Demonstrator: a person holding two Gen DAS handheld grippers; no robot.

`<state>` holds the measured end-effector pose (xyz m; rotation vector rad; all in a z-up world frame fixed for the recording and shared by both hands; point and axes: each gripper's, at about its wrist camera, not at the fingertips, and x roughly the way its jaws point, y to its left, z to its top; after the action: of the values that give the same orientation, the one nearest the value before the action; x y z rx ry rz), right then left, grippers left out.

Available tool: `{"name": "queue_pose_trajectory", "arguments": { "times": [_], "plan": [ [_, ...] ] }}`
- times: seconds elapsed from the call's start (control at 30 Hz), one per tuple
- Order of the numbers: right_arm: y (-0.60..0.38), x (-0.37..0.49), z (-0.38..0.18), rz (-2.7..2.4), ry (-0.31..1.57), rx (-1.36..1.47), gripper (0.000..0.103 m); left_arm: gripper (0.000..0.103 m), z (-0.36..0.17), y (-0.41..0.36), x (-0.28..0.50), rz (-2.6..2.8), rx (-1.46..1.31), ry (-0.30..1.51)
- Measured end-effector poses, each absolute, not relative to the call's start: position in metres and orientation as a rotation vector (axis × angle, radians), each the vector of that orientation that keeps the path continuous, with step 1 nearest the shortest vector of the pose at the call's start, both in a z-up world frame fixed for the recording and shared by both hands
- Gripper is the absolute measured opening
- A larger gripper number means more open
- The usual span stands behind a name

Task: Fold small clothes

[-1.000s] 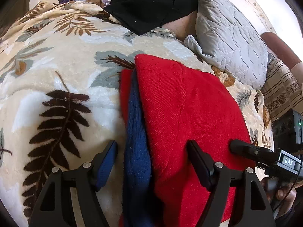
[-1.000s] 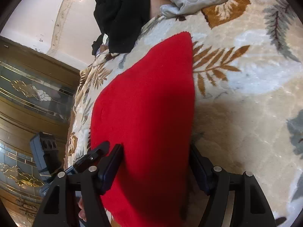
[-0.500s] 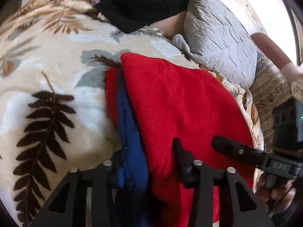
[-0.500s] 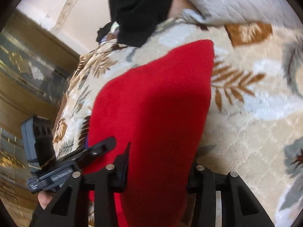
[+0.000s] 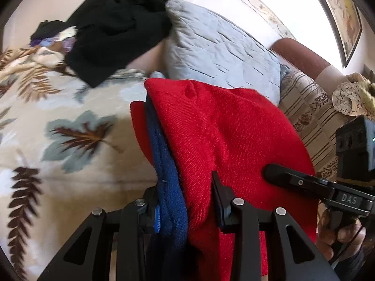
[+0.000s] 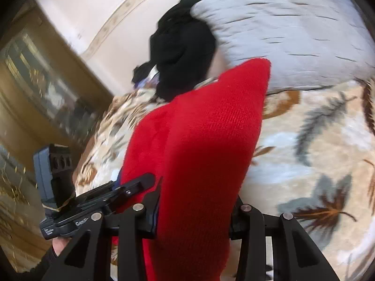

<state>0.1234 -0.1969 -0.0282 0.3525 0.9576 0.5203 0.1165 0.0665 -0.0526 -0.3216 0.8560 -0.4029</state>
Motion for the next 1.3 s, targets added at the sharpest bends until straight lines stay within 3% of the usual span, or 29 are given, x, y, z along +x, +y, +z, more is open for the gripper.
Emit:
{"name": "queue_pose_trajectory", "arguments": {
  "times": [0.1,0.17,0.2,0.47,0.6,0.67,0.8,0.87,0.93,1.07,1.17,1.2,1.3],
  "plan": [
    [-0.229,0.14,-0.076,0.437,1.049,0.447,0.055,0.05,-0.084,0.043,0.141,-0.312,-0.24,0.953],
    [-0.242,0.14,-0.111,0.326,1.146,0.448,0.055,0.052,-0.12,0.033,0.154,-0.241,-0.159,1.089],
    [-0.247,0.134,-0.118,0.317,1.135,0.45,0.056,0.057,-0.124,0.038,0.15,-0.269,-0.196,1.054],
    [-0.224,0.091,-0.054,0.403,0.904,0.373,0.056,0.057,-0.079,0.055,0.106,-0.241,-0.149,0.907],
    [-0.201,0.11,-0.084,0.442,1.013,0.384,0.067,0.06,-0.116,0.054,0.108,-0.18,-0.083,1.014],
    [-0.2,0.125,-0.105,0.413,1.081,0.413,0.063,0.061,-0.124,0.06,0.109,-0.178,-0.13,1.036],
    [-0.189,0.1,-0.065,0.441,0.968,0.333,0.063,0.06,-0.095,0.063,0.087,-0.152,-0.062,0.933],
    [-0.185,0.077,-0.053,0.409,0.921,0.266,0.067,0.062,-0.085,0.064,0.074,-0.133,-0.038,0.9],
    [-0.182,0.055,-0.053,0.367,0.917,0.224,0.077,0.077,-0.079,0.066,0.059,-0.103,-0.044,0.876],
    [-0.172,0.01,-0.062,0.323,0.927,0.125,0.079,0.084,-0.071,0.068,0.031,-0.059,-0.049,0.831],
    [-0.173,-0.016,-0.067,0.274,0.931,0.097,0.088,0.085,-0.067,0.066,0.016,-0.05,-0.031,0.833],
    [-0.174,-0.022,-0.069,0.254,0.932,0.092,0.096,0.085,-0.067,0.064,0.012,-0.042,-0.027,0.832],
    [-0.183,-0.038,-0.069,0.213,0.928,0.079,0.098,0.085,-0.061,0.061,0.0,-0.027,-0.015,0.83]
  ]
}}
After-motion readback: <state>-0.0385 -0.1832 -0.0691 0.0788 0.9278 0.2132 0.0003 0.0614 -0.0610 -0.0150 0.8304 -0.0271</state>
